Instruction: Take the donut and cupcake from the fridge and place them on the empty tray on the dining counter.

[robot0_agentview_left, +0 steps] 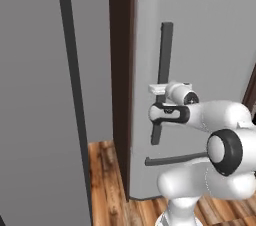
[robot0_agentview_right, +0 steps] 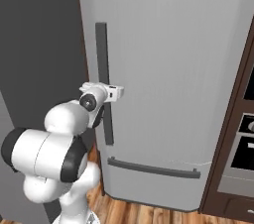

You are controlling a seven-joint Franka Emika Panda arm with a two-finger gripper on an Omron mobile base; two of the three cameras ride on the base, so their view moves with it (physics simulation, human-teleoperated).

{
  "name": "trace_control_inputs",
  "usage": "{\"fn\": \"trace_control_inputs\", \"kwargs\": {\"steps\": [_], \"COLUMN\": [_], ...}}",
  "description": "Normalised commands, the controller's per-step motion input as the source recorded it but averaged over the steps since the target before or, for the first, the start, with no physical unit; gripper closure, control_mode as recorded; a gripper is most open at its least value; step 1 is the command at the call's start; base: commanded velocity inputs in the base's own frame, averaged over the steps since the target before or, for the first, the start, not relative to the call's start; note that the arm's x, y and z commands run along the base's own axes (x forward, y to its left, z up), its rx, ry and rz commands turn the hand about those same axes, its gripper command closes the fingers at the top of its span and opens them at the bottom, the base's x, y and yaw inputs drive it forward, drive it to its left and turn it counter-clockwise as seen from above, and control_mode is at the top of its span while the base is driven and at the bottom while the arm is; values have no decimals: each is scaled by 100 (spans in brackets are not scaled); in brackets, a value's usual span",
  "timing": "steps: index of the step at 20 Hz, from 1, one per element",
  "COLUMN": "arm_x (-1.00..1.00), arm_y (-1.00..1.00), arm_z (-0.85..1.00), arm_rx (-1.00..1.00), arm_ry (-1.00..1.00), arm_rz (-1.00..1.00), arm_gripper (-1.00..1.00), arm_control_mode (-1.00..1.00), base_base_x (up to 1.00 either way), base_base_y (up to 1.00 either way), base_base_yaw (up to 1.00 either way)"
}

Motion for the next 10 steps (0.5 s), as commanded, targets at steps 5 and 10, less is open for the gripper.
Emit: {"fn": "trace_control_inputs", "kwargs": {"steps": [5,10], "arm_x": [-61,-44], "arm_y": [-27,-42], "arm_z": [39,37], "arm_rx": [0,0], "arm_ry": [13,15], "arm_rz": [0,0], "arm_gripper": [100,100], "arm_control_mode": [-100,-100], "base_base_x": [0,0], "base_base_y": [0,0], "base_base_yaw": [0,0]}}
